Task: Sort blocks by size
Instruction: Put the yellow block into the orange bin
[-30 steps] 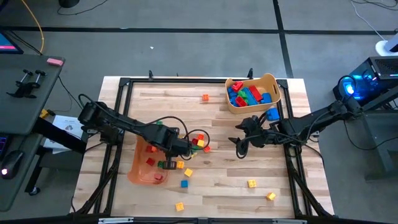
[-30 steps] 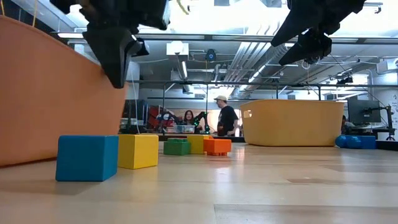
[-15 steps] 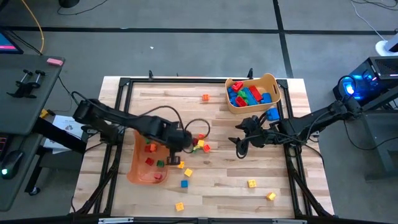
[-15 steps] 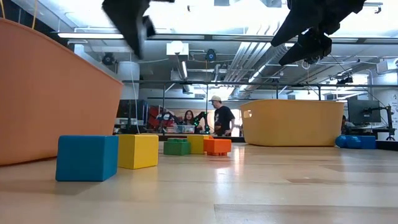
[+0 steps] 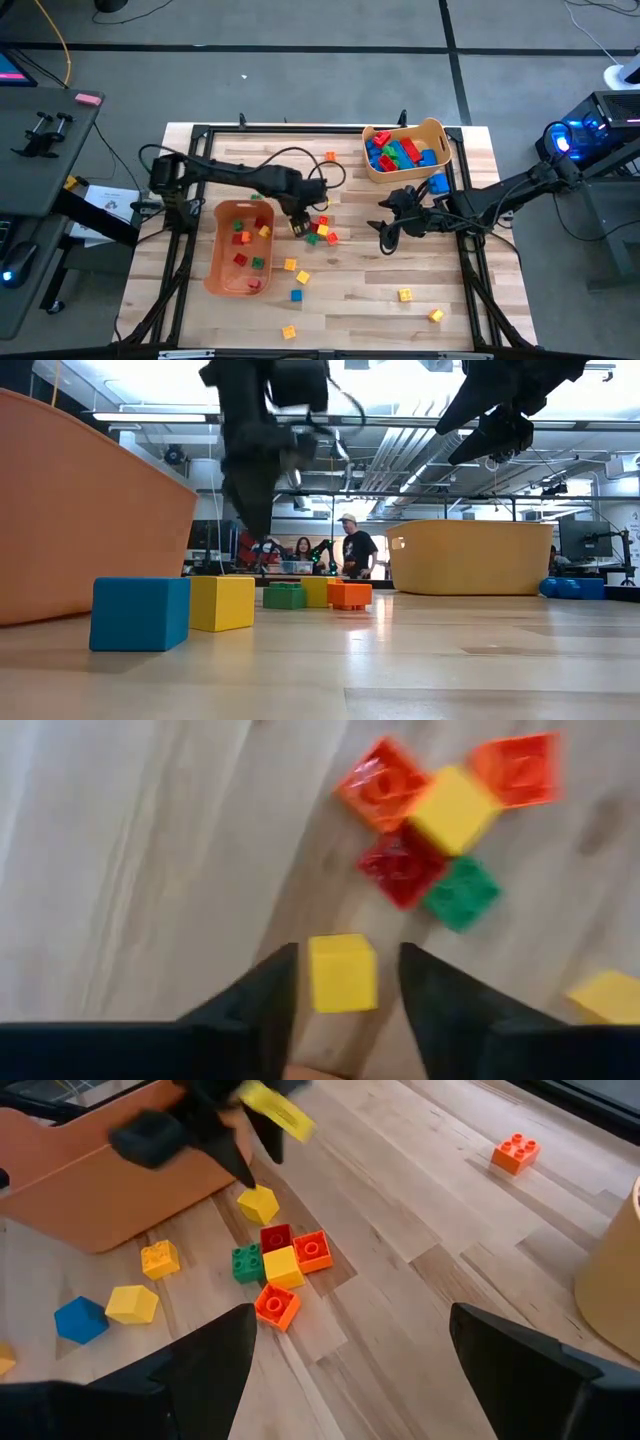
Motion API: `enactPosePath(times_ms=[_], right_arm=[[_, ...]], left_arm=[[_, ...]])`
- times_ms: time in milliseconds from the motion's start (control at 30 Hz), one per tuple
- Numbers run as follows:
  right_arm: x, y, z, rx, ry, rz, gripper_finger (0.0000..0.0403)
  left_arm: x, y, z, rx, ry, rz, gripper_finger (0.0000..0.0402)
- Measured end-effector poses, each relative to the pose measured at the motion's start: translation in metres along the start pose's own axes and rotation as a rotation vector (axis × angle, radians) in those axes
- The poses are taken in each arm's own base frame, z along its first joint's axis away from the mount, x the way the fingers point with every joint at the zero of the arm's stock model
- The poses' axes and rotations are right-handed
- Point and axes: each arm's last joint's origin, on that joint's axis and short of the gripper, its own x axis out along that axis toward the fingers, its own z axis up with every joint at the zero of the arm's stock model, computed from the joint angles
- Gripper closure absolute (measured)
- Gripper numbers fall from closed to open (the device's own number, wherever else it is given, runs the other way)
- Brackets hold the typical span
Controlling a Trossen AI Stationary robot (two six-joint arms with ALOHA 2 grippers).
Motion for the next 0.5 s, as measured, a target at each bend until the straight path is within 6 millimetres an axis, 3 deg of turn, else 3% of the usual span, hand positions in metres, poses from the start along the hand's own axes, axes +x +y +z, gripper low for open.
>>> enactPosePath(times_ms=[133, 267, 500], right_arm=[[0.000, 0.000, 0.000, 0.012, 0.000, 0.000, 0.0073], [0.000, 0.000, 0.000, 0.017, 0.000, 0.001, 0.0073], [0.000, 0.000, 0.000, 0.016, 0.001, 0.000, 0.0073]], left_arm=[[0.022, 0.008, 0.003, -0.077, 0.098, -0.046, 0.0170], [0.031, 0.008, 0.001, -0.128, 0.162, -0.064, 0.0120], [0.033, -0.001, -0.002, -0.110, 0.130, 0.049, 0.0104]])
